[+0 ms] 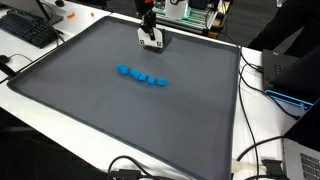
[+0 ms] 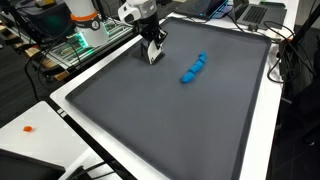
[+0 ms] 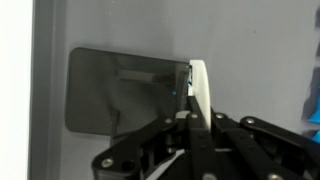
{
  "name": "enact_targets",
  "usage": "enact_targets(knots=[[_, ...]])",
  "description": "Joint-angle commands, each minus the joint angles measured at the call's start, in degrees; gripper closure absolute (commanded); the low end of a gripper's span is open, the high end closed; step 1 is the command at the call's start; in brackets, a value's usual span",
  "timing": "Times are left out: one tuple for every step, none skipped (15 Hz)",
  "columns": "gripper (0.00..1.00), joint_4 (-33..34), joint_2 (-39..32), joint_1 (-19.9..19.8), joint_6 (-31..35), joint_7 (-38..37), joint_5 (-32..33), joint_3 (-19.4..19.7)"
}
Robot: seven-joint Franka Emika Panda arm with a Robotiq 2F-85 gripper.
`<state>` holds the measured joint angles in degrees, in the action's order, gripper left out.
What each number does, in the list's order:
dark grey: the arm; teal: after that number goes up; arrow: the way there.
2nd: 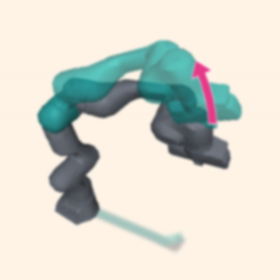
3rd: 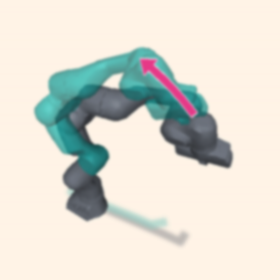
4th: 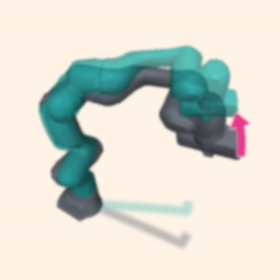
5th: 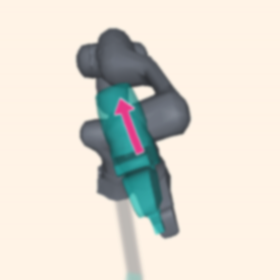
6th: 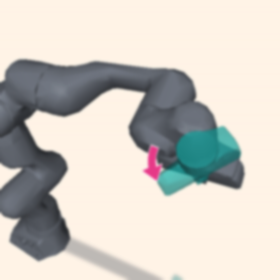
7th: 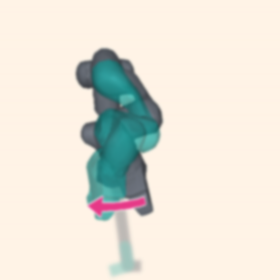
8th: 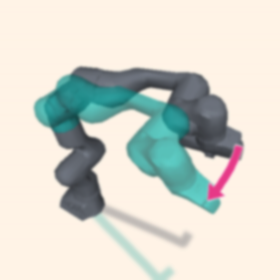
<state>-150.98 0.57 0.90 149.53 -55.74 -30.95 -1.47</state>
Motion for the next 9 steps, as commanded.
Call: enact_targets(knots=[[0.99,-0.74,-0.82,0.62,1.62,-1.9,-0.09,-0.47],[0.99,-0.7,-1.06,0.66,1.56,-2.14,0.07,-0.53],[0.99,-0.69,-1.29,0.73,1.73,-2.52,0.21,-0.57],[0.99,-0.68,-1.5,0.8,1.85,-2.71,0.21,-0.62],[0.99,-0.68,-1.68,0.87,2.07,-3.09,0.36,-0.67],[0.99,-0.73,-1.77,0.93,2.57,-3.63,0.57,-0.71],[0.99,-0.75,-1.82,1.04,3.09,-3.65,0.49,-0.76],[0.99,-0.88,-1.93,1.1,3.64,-4.17,0.88,-0.74],[0.99,-0.88,-1.9,1.17,3.7,-4.37,1.01,-0.73]])
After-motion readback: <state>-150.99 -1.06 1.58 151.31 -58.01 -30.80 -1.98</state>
